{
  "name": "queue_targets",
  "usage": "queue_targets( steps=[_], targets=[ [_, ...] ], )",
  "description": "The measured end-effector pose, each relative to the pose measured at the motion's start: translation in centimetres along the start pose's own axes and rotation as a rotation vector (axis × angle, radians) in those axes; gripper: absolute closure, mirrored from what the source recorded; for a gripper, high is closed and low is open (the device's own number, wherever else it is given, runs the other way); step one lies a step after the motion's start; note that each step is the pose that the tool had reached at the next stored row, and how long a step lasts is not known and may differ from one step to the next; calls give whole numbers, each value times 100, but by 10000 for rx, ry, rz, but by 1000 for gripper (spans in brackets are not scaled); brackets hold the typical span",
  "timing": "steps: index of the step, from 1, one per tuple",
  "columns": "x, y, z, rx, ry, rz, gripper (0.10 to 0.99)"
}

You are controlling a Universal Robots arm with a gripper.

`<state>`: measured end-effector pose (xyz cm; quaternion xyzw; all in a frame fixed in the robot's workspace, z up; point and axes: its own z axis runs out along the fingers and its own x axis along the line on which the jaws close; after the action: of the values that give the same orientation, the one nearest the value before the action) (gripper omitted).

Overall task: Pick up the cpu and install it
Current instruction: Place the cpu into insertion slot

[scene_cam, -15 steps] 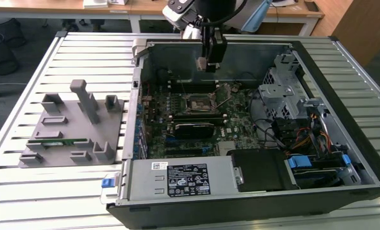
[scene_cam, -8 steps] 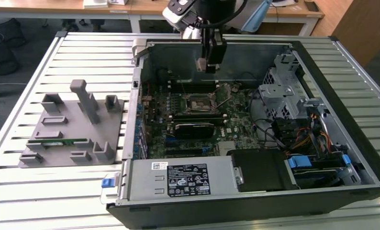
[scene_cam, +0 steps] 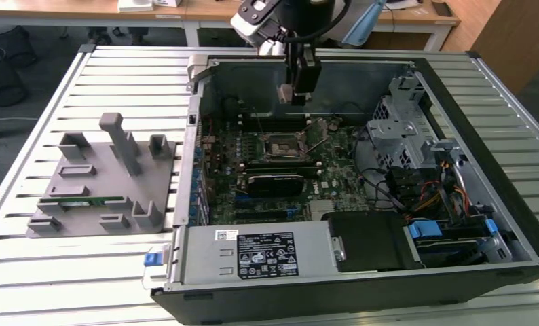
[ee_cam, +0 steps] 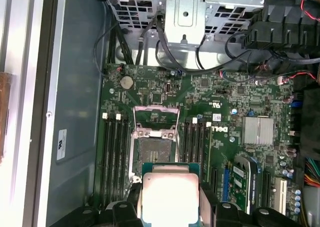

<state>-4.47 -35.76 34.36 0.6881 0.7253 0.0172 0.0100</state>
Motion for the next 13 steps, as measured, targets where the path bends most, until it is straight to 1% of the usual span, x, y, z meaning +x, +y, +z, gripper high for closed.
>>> queue_targets(
  steps=[13],
  targets=[
    [0,-2,52,-1,7,0,545]
  ],
)
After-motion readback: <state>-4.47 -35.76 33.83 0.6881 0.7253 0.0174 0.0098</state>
